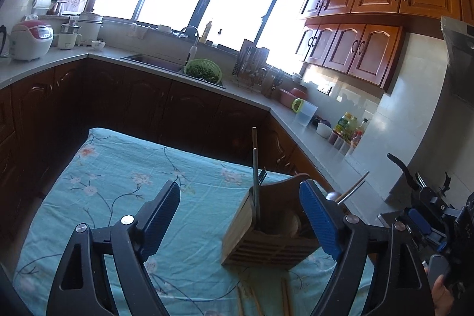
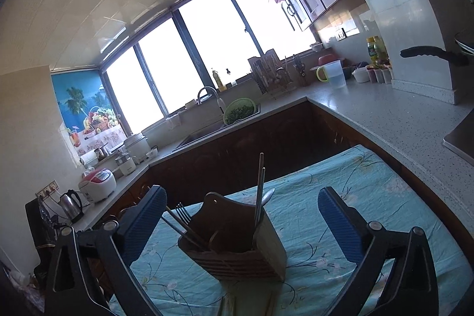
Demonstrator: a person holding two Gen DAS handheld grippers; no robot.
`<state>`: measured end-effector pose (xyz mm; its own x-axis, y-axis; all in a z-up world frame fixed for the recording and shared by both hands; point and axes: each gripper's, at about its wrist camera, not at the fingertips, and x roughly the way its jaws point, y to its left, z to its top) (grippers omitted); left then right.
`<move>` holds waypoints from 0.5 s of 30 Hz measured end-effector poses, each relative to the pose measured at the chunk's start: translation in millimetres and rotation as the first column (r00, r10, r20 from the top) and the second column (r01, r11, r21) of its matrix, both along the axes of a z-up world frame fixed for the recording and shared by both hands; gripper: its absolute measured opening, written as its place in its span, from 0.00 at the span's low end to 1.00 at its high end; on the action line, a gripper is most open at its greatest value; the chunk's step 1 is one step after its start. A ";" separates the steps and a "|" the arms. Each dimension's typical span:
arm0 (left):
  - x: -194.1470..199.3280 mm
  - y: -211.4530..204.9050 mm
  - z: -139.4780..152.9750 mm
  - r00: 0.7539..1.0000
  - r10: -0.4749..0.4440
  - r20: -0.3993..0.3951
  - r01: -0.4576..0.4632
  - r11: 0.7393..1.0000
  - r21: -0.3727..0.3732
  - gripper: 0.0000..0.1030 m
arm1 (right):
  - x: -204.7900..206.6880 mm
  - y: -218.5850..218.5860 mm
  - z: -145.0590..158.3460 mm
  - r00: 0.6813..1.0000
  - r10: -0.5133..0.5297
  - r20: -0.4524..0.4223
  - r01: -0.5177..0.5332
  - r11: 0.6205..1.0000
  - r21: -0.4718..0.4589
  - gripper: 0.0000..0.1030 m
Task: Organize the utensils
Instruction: 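Withdraw both tools from the holder toward the chopsticks on the cloth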
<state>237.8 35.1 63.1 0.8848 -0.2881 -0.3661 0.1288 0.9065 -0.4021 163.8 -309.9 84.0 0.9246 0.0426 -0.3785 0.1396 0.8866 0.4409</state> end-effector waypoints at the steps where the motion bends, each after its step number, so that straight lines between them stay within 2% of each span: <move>1: -7.9 2.0 -1.0 1.000 0.002 -0.005 -0.002 1.000 -0.003 0.81 | -6.6 0.6 -2.4 1.000 0.002 -0.003 -0.002 1.000 0.005 1.00; 7: -53.7 13.2 -11.2 0.999 0.017 -0.050 -0.017 1.000 -0.004 0.82 | -41.1 7.6 -23.9 0.999 0.005 -0.050 -0.003 1.000 0.030 1.00; 15: -95.1 23.8 -24.5 0.991 0.028 -0.127 -0.027 1.000 0.014 0.82 | -75.6 16.2 -67.4 0.986 0.002 -0.168 0.004 0.999 0.034 1.00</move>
<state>142.7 58.8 38.6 0.8383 -0.2590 -0.4797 0.0521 0.9140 -0.4024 88.2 -293.7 16.6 0.8483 0.0572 -0.5264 0.2149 0.8714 0.4410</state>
